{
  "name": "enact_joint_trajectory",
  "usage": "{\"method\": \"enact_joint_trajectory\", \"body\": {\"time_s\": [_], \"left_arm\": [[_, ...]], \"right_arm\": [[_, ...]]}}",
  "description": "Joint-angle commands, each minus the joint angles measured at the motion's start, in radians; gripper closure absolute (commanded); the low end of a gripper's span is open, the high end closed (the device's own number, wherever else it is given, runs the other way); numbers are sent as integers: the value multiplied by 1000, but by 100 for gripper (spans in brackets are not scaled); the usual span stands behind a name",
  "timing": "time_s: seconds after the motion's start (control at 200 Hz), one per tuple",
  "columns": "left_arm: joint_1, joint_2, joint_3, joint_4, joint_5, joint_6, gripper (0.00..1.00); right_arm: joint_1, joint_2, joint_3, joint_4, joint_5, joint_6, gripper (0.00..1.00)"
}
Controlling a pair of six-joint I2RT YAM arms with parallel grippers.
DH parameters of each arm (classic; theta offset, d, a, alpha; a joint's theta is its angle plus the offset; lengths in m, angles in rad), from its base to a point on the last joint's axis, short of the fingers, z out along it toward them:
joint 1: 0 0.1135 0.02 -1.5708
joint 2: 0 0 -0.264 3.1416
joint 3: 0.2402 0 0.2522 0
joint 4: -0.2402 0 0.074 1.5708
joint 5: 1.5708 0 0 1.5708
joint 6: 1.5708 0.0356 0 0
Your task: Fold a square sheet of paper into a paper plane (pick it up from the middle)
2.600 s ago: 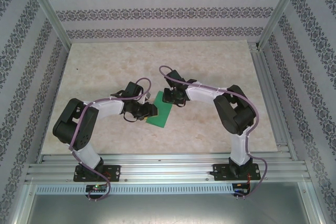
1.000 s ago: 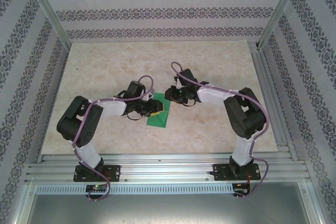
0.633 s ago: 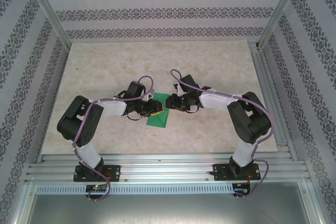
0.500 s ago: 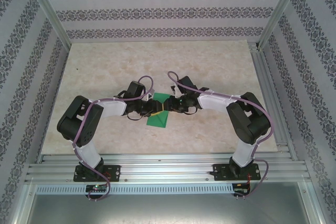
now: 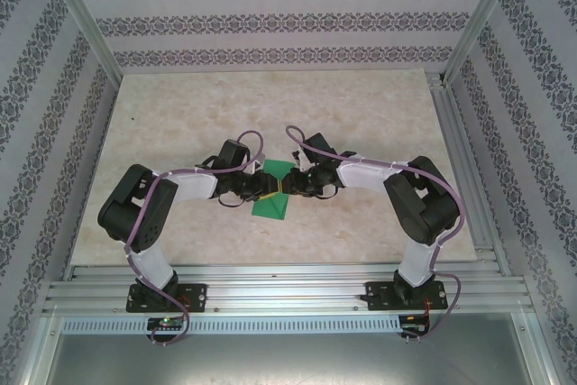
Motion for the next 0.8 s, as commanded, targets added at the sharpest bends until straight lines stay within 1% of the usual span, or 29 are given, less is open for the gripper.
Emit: {"method": "enact_joint_trajectory", "body": {"time_s": [0.0,0.195,0.41,0.794], "left_arm": [[-12,5,6,16,-6,10,72],[-13,2,6,18,5,10,72],[-16,12,15,8,18,25,72],[-25,33,27,2,23,30,71]], "right_arm": [[11,21,8,34,-31,-4,77],[0,24,4,43,10,5,90],[-10,42,6,77,5,-6,92],[-11,76,40,51,23,-27,92]]}}
